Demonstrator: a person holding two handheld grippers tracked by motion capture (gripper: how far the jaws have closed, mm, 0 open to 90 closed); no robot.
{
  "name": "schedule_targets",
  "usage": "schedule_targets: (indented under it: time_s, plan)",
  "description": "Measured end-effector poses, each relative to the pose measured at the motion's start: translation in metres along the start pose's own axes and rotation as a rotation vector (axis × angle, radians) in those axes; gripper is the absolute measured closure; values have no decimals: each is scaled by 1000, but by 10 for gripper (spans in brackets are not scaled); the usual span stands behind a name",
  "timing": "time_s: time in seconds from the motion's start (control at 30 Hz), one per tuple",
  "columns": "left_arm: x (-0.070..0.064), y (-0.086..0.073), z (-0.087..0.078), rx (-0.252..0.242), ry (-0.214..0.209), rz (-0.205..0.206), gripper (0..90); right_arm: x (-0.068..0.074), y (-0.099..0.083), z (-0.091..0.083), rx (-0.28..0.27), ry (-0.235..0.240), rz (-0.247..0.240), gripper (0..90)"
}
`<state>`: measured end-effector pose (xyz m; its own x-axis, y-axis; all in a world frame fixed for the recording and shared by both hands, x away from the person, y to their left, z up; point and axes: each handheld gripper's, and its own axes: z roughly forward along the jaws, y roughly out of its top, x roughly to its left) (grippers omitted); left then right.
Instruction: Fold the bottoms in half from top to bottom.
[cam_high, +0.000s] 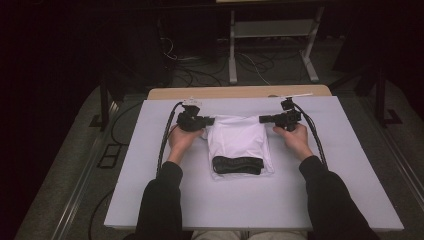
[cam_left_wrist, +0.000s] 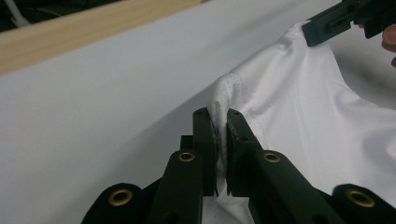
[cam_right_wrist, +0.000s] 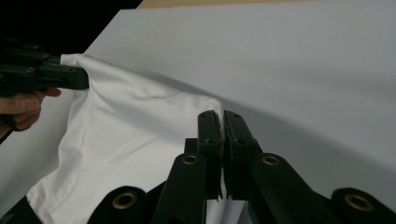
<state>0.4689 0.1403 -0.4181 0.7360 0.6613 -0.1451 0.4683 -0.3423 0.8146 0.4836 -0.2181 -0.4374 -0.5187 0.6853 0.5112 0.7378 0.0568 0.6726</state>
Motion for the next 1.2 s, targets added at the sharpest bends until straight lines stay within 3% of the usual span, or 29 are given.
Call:
schedule_targets:
  time_s: [0.23,0.3,0.37,0.43,0.57,0.67,0.8,0.93,1.0,1.2]
  plan:
    - [9,3,9,-37,17,-43,820,-5,9,4,-12,-8,24,848]
    - [11,2,8,-64,19,-79,755,-7,10,4,-9,-13,25,831]
    - [13,3,6,-89,21,-142,633,-8,9,4,-10,-16,18,702]
    - [13,3,2,-116,42,-176,473,-8,8,2,-19,-25,7,556]
    - [18,1,-6,-146,5,-240,274,-9,8,-4,-32,-4,-4,346]
    - [19,2,-10,-143,9,-246,125,-6,9,-9,-13,-15,-52,150]
    - [17,3,-16,-143,-16,-263,0,2,8,-17,-19,-48,-112,0]
    - [12,3,-25,-145,-19,-232,0,7,6,-29,-27,-82,-134,0]
    - [11,3,-30,-129,-7,-212,0,9,5,-36,-39,-74,-134,0]
    - [7,2,-46,-141,-3,-206,0,15,-1,-52,-39,-86,-152,0]
